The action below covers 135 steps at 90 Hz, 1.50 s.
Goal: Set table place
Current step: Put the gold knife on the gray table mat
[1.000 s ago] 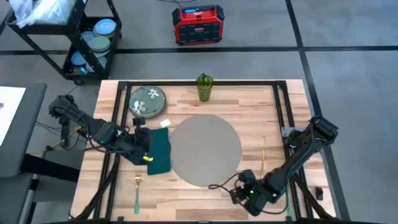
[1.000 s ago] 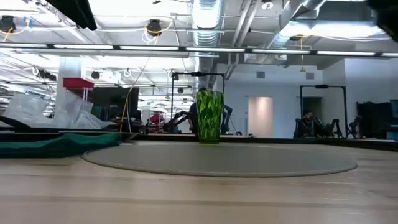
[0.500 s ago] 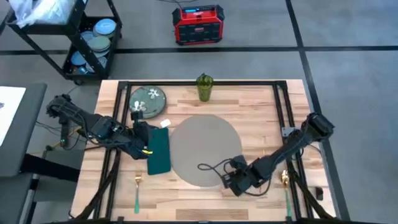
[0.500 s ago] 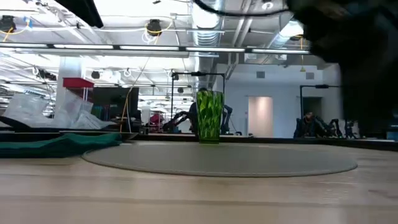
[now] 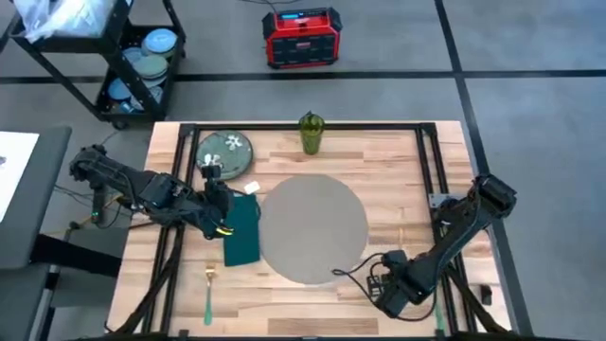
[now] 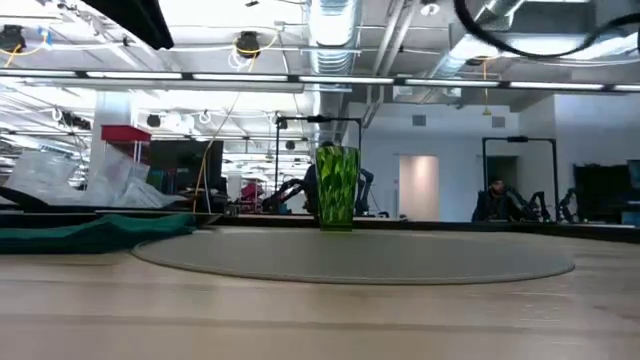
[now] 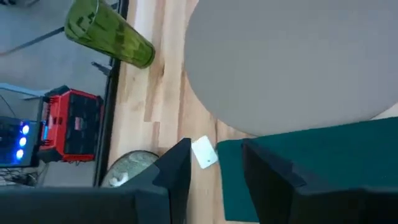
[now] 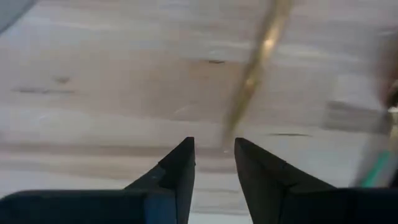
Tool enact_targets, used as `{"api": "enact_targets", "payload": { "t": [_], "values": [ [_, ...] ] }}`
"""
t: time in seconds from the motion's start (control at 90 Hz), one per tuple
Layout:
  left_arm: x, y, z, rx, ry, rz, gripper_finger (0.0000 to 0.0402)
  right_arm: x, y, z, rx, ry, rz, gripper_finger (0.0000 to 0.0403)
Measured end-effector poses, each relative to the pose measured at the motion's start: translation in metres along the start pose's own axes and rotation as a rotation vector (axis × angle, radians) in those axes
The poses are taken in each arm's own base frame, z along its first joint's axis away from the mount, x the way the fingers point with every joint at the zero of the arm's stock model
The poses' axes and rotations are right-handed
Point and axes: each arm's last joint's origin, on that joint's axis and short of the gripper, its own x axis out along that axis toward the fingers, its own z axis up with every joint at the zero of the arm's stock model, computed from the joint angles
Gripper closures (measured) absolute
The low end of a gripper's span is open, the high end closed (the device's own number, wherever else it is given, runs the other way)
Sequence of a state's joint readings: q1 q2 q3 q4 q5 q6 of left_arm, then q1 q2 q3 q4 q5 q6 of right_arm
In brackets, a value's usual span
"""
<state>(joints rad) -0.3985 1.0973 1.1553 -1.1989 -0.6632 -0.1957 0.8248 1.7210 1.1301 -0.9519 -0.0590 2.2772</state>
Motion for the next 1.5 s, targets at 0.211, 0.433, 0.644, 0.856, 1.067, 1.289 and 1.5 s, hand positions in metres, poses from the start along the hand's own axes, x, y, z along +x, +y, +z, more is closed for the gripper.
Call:
{"api": "enact_targets", "payload": {
  "t": [0.211, 0.433, 0.644, 0.856, 1.067, 1.289, 1.5],
  "values": [
    [0.002, 0.003, 0.001, -0.003, 0.001, 0.01, 0.0279, 0.0, -0.002, -0.002, -0.028, 0.02, -0.02, 0.03],
    [0.003, 0.003, 0.004, 0.001, -0.024, 0.005, 0.0279, 0.004, -0.005, 0.004, -0.014, -0.01, -0.059, 0.03],
    [0.003, 0.003, 0.004, 0.003, -0.024, 0.004, 0.0279, 0.028, -0.008, 0.008, 0.002, 0.037, -0.016, 0.03],
    [0.003, 0.003, 0.004, 0.006, -0.024, 0.004, 0.0279, 0.032, -0.01, 0.01, 0.005, 0.034, -0.03, 0.03],
    [0.004, 0.004, 0.004, 0.008, -0.019, 0.009, 0.0279, 0.051, -0.002, 0.005, 0.002, 0.036, -0.041, 0.03],
    [0.005, 0.007, 0.005, 0.01, -0.011, 0.018, 0.0279, 0.056, 0.011, 0.007, 0.006, 0.033, -0.13, 0.0326],
    [0.008, 0.01, 0.005, -0.012, -0.001, 0.031, 0.0279, 0.053, 0.011, 0.009, 0.007, 0.02, -0.149, 0.0398]
  ]
}}
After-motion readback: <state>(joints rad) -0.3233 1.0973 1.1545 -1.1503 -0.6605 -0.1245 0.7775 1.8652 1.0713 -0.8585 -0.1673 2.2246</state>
